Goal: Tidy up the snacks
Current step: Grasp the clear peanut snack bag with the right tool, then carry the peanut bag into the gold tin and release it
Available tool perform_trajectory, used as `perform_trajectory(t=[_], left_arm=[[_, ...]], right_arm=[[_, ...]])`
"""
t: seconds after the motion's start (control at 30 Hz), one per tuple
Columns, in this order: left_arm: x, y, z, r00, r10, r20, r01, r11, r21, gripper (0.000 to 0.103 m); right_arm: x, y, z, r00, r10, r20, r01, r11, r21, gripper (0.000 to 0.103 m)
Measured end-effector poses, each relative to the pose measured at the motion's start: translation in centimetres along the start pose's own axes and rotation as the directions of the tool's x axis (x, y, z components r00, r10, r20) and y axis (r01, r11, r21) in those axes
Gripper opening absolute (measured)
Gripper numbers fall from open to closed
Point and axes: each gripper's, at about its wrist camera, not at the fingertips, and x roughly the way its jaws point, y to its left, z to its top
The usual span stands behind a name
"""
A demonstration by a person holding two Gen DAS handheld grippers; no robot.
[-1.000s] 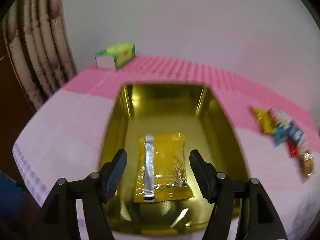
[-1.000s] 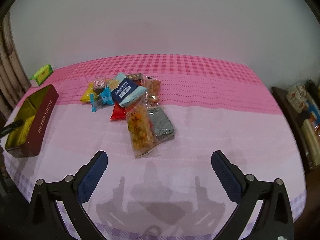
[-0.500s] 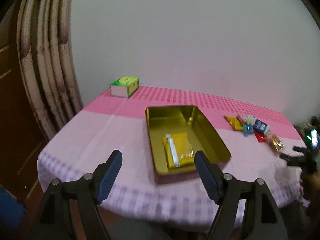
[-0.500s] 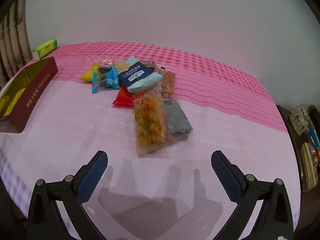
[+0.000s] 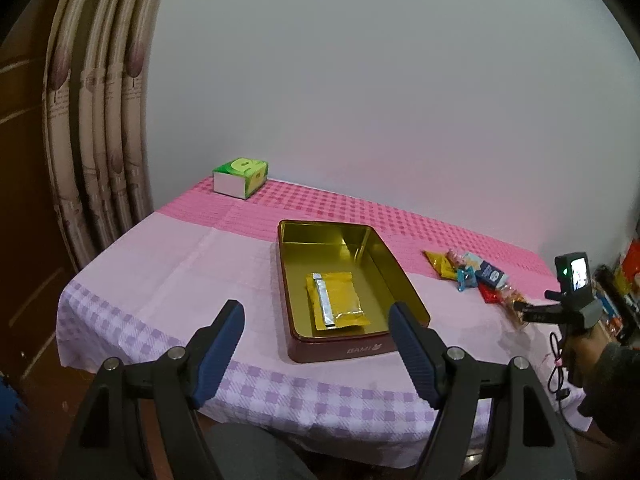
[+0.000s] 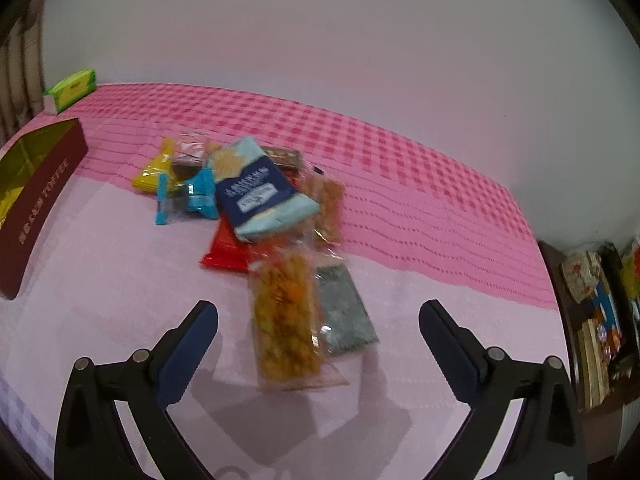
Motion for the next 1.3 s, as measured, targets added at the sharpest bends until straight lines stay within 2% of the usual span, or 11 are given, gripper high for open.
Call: perform_trajectory(t=[0.03, 0.07, 0.13, 0.3, 0.37, 0.47, 0.6, 0.77, 0.93, 1.03, 1.3], left_arm=[[0.0, 0.1, 0.0, 1.000, 0.005, -0.001, -0.005, 1.000, -0.005, 0.076], [0.1, 0.3, 0.0, 1.000, 0.006, -0.006, -0.006, 1.000, -0.012, 0.076], [0.0, 0.4, 0.0, 1.000, 0.005, -0.006, -0.006, 1.000, -0.021, 0.076], [0.1, -0.2, 0.0, 1.000, 0.014, -0.007, -0.014, 1.000, -0.007, 0.076], [0.1, -0.4, 0.0, 1.000, 0.013, -0.003, -0.013, 1.000, 0.003, 0.076], [0.1, -0.5, 0.0, 1.000, 0.020, 0.001, -0.020, 1.000, 0.013, 0.076], [0.0, -0.5, 0.0, 1.000, 0.017, 0.006, -0.017, 1.000, 0.011, 0.076], [-0.1, -0.5, -0.1, 1.000, 0.025, 0.006, -0.025, 1.000, 0.004, 0.076], [-0.5, -0.6, -0.1, 0.998, 0.056, 0.015, -0.056, 0.998, 0.001, 0.076], [-0.8, -0.6, -0.1, 0.995, 0.095, 0.025, -0.095, 0.995, 0.004, 0.076], [-1.7, 1.1, 0.0, 0.992, 0.127, 0.022, -0.126, 0.991, -0.055, 0.076]], right_arm=[[0.2, 0.4, 0.1, 1.000, 0.009, -0.005, -0.009, 1.000, -0.014, 0.090], [0.5, 0.8, 0.0, 1.000, 0.009, -0.015, -0.009, 1.000, -0.023, 0.074], [1.3, 1.4, -0.1, 0.999, -0.014, -0.036, 0.012, 0.999, -0.042, 0.053], [2.3, 0.9, -0.6, 0.999, -0.018, -0.043, 0.016, 0.999, -0.035, 0.051], [1.8, 0.4, -0.6, 1.000, 0.000, -0.028, 0.000, 1.000, -0.016, 0.032], [0.9, -1.0, -0.9, 0.998, 0.054, -0.016, -0.053, 0.997, 0.053, 0.032], [-0.8, -3.3, -2.2, 0.998, 0.061, 0.007, -0.062, 0.988, 0.143, 0.032], [-4.1, -6.2, -5.8, 0.997, 0.065, 0.041, -0.074, 0.950, 0.305, 0.032], [-5.6, -5.4, -7.4, 0.998, 0.058, 0.038, -0.067, 0.953, 0.295, 0.032], [-6.5, -5.2, -6.9, 0.997, 0.057, 0.056, -0.071, 0.953, 0.294, 0.032], [-9.4, -3.4, -4.6, 0.992, 0.065, 0.107, -0.092, 0.958, 0.272, 0.032]])
